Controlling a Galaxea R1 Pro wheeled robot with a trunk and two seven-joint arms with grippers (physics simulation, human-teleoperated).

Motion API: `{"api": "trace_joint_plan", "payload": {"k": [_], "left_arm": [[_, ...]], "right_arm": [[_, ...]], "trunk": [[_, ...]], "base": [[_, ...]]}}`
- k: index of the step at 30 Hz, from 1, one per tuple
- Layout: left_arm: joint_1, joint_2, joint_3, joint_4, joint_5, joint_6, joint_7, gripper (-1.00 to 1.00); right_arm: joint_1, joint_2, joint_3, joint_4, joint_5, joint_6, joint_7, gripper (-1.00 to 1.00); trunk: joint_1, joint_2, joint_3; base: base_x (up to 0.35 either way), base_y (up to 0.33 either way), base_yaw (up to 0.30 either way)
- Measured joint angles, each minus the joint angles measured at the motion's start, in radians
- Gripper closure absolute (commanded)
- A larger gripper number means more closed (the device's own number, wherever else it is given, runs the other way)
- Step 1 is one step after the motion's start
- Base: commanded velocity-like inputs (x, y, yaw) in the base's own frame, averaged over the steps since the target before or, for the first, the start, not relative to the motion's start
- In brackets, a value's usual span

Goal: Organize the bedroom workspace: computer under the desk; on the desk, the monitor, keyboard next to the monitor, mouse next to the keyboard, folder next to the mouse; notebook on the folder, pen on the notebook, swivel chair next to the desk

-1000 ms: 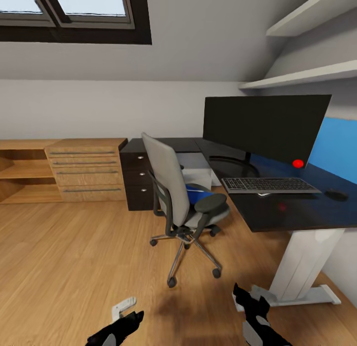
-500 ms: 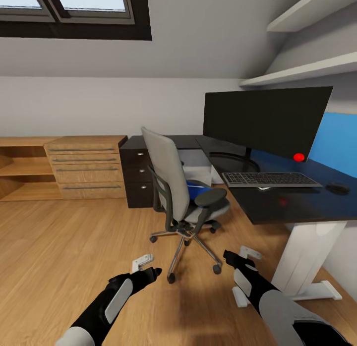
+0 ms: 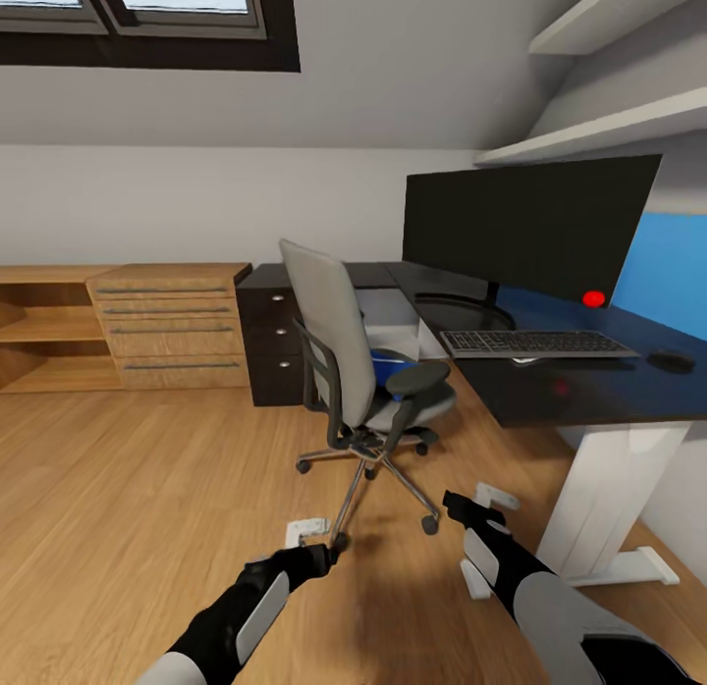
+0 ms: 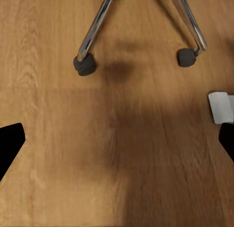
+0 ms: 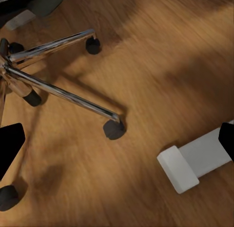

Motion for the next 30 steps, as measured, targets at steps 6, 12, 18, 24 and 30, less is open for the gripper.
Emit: {"api": "trace_joint_plan", "payload": {"k": [6,12,18,24,30], "left_arm": [[0.000,-0.007,0.000,-0.013,-0.049,-0.144,0.004,-1.00],[0.001,-0.003,0.032,-0.468,0.092,0.185,0.288,-1.00],[0.001,0.039,0.033,-0.493,0.205,0.215,0.320,-1.00],[0.010,0.069,0.027,-0.553,0.209,0.211,0.320,-1.00],[0.076,0.087,0.020,-0.683,0.209,0.210,0.319,-1.00]], "right_arm": [[0.000,-0.003,0.003,-0.001,0.032,-0.005,0.005,-1.00],[-0.027,-0.004,0.002,-0.123,0.187,0.106,-0.008,-1.00],[-0.034,-0.003,0.011,-0.154,0.228,0.062,-0.011,-1.00],[-0.032,-0.002,0.018,-0.149,0.254,0.021,-0.007,-1.00],[-0.031,0.002,0.020,-0.148,0.256,0.016,-0.007,-1.00]], "trunk": [[0.023,-0.042,-0.019],[0.039,-0.071,-0.035],[0.039,-0.070,-0.035],[0.039,-0.071,-0.035],[0.039,-0.071,-0.035]], "base": [[0.000,0.000,0.000],[0.000,0.000,0.000],[0.000,0.000,0.000],[0.000,0.000,0.000],[0.000,0.000,0.000]]}}
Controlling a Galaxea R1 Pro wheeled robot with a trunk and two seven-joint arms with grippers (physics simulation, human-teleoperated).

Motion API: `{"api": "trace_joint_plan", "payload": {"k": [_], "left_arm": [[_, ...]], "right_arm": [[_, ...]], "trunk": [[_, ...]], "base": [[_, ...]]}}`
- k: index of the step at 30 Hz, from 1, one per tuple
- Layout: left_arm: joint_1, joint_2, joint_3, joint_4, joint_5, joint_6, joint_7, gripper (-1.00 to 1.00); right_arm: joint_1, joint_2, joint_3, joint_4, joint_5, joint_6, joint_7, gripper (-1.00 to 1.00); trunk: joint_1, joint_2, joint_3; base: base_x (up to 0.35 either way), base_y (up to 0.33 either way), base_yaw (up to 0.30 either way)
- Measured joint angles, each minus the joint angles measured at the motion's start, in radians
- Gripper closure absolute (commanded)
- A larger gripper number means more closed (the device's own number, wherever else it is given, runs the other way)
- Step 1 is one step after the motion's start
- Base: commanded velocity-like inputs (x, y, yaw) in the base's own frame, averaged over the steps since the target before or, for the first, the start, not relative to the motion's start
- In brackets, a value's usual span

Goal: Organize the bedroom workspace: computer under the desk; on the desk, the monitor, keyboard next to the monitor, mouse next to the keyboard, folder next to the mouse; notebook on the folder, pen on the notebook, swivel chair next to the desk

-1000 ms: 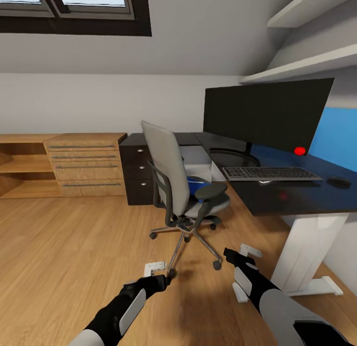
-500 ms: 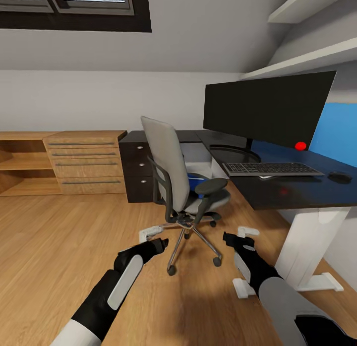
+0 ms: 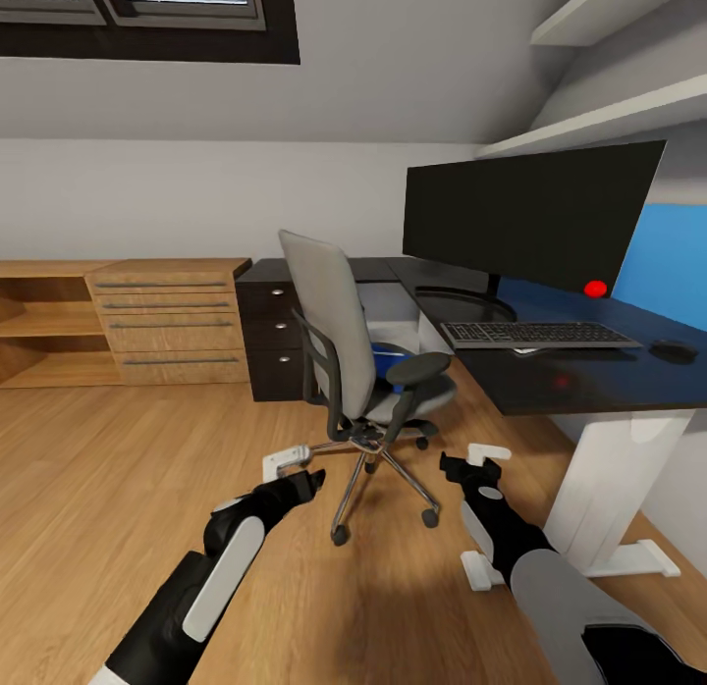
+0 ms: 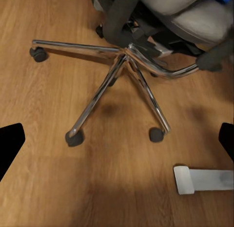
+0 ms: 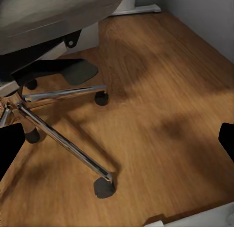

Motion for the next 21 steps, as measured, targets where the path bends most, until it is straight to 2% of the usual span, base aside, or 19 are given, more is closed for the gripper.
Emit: {"api": "trace_joint_plan", "payload": {"k": [4,6,9,15,21], "left_arm": [[0.044,0.012,-0.002,-0.068,0.001,0.004,-0.001,-1.00],[0.052,0.013,-0.027,-0.078,0.002,0.004,0.000,-1.00],[0.053,0.015,-0.039,-0.080,0.001,0.004,0.000,-1.00],[0.054,0.022,-0.043,-0.080,0.006,0.006,0.002,-1.00],[0.054,0.021,-0.023,-0.093,0.016,0.008,0.003,-1.00]], "right_arm": [[0.000,0.003,0.000,-0.004,-0.004,-0.001,-0.002,-1.00],[0.000,0.014,0.001,-0.003,-0.004,0.000,-0.004,-1.00],[0.000,0.018,-0.001,-0.003,-0.003,-0.001,-0.006,-1.00],[0.000,0.021,-0.002,0.002,-0.001,-0.004,-0.004,-1.00],[0.003,0.015,-0.002,0.004,0.001,-0.021,0.001,-1.00]], "trunk": [[0.000,0.000,0.000],[0.000,0.000,0.000],[0.000,0.000,0.000],[-0.001,0.000,0.000],[0.000,0.000,0.000]], "base": [[0.089,0.000,0.000],[0.273,0.000,0.000],[0.140,0.000,0.000],[0.217,-0.031,0.000],[0.029,-0.004,0.000]]}}
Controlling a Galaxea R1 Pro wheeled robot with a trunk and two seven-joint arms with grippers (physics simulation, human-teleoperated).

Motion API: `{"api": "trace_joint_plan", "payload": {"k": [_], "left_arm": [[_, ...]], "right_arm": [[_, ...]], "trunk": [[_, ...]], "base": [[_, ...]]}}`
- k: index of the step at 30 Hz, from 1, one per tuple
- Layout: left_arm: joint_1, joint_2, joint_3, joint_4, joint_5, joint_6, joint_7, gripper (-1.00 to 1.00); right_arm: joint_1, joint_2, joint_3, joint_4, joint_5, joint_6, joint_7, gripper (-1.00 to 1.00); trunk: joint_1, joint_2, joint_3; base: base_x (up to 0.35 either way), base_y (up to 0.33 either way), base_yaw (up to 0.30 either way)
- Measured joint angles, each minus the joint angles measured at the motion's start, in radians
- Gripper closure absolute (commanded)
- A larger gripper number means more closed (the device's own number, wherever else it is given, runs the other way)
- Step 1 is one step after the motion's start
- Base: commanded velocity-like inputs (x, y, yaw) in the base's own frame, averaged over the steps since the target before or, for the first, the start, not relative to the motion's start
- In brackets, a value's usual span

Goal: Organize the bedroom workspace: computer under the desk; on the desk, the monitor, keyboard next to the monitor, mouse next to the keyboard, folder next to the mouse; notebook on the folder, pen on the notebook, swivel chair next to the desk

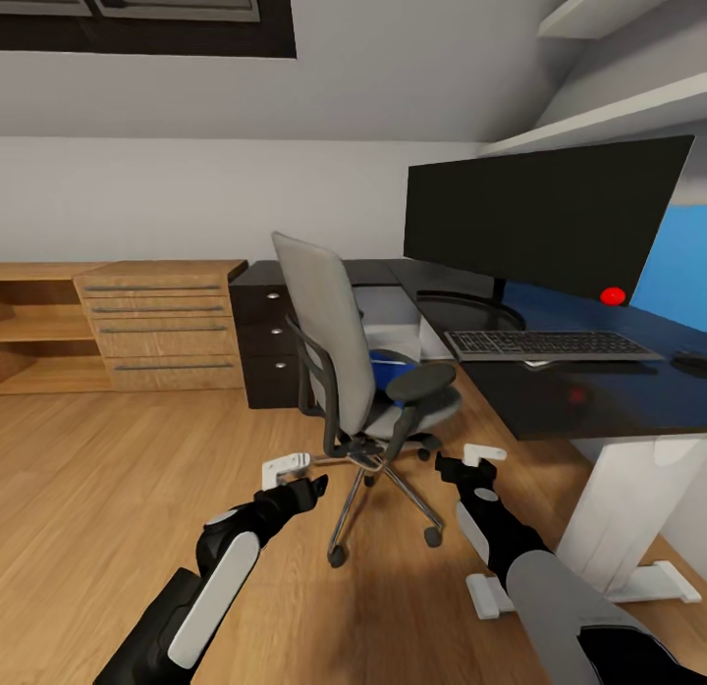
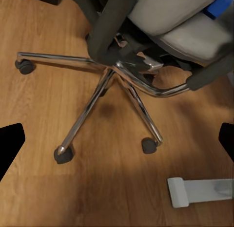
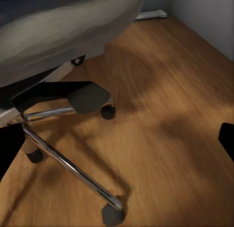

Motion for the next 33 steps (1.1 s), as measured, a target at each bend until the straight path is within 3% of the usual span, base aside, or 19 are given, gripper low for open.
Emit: {"api": "trace_joint_plan", "payload": {"k": [7,22,24,29,33], "left_arm": [[0.000,0.001,0.033,-0.031,0.090,0.000,0.003,-1.00],[0.000,0.002,0.034,-0.039,0.101,0.001,0.005,-1.00],[0.000,0.003,0.035,-0.041,0.101,0.001,0.005,-1.00],[0.001,0.031,0.032,-0.067,0.104,0.006,0.004,-1.00],[0.001,0.038,0.032,-0.065,0.107,0.006,0.003,-1.00]], "right_arm": [[0.001,-0.001,0.000,0.001,0.000,-0.013,0.002,-1.00],[-0.001,-0.002,0.001,0.031,0.000,-0.013,0.000,-1.00],[-0.007,-0.002,0.001,0.061,0.001,-0.013,0.000,-1.00],[-0.083,-0.012,0.000,0.107,-0.004,-0.014,-0.001,-1.00],[-0.090,-0.011,0.001,0.110,-0.002,-0.045,-0.001,-1.00]], "trunk": [[0.003,-0.002,-0.027],[0.010,-0.005,-0.085],[0.010,-0.005,-0.085],[0.010,-0.005,-0.085],[0.010,-0.005,-0.085]], "base": [[0.001,0.000,0.000],[0.000,0.000,0.000],[0.000,0.000,0.000],[0.000,0.000,0.000],[0.000,0.000,0.000]]}}
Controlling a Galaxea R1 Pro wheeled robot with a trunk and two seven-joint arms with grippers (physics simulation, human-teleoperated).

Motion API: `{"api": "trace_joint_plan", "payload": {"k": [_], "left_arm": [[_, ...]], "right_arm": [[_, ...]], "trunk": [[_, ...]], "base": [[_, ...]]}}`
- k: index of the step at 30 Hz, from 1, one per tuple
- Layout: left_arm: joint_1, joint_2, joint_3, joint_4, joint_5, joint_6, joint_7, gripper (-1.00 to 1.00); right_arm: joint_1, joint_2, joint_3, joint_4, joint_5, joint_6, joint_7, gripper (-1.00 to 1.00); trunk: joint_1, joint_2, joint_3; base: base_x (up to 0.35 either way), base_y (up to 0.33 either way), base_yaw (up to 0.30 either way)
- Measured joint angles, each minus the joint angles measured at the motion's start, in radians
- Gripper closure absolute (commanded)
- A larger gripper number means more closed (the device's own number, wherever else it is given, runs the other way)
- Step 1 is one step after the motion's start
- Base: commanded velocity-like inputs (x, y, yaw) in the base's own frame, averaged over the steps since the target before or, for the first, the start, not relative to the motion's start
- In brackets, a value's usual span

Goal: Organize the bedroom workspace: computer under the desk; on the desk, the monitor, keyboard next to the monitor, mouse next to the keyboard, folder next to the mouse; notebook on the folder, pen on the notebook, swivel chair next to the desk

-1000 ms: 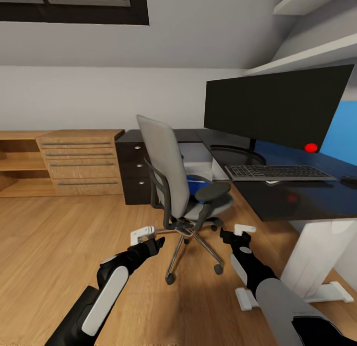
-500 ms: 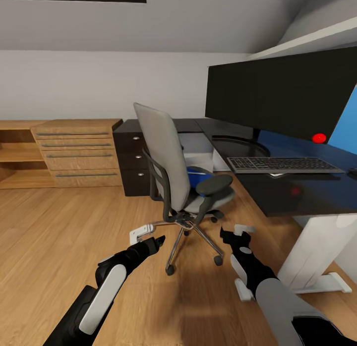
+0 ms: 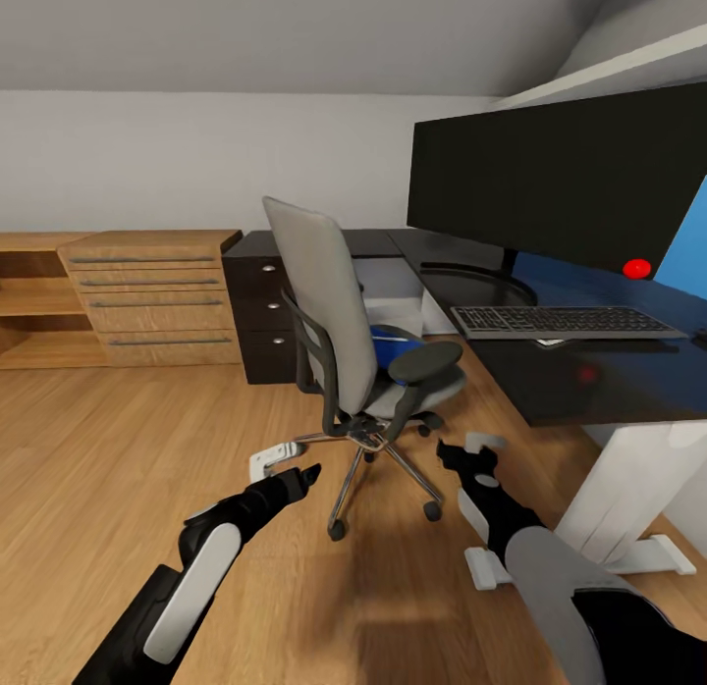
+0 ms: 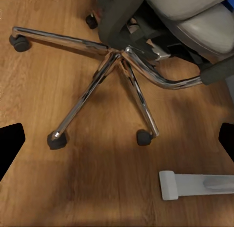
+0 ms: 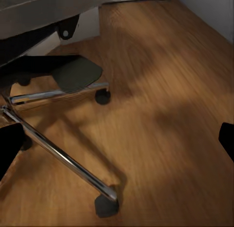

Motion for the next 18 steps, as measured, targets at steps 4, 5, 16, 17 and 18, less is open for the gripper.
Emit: {"api": "trace_joint_plan", "payload": {"k": [4,5,16,17,18], "left_arm": [[0.000,0.001,0.000,0.001,0.001,0.000,0.000,-1.00],[0.000,0.001,0.000,0.001,0.001,0.000,0.000,-1.00],[0.000,0.006,0.001,0.002,0.003,0.000,0.000,-1.00],[0.000,0.007,0.001,0.002,0.003,0.000,0.000,-1.00],[0.000,0.007,0.001,0.002,0.003,0.000,0.000,-1.00]], "right_arm": [[-0.002,0.005,0.001,0.003,0.003,-0.060,0.001,-1.00],[-0.002,0.006,0.001,0.003,0.003,-0.068,0.002,-1.00],[-0.002,0.005,0.000,0.005,0.009,-0.084,0.003,-1.00],[-0.001,0.006,0.001,0.005,0.008,-0.085,0.003,-1.00],[-0.001,0.006,0.001,0.005,0.008,-0.085,0.002,-1.00]], "trunk": [[0.000,0.000,0.000],[0.000,0.000,0.000],[0.000,0.000,0.000],[0.000,0.000,0.000],[0.000,0.000,0.000]], "base": [[0.009,0.000,0.000],[0.079,0.000,0.000],[0.190,0.000,0.000],[0.052,0.000,0.000],[0.049,0.000,0.000]]}}
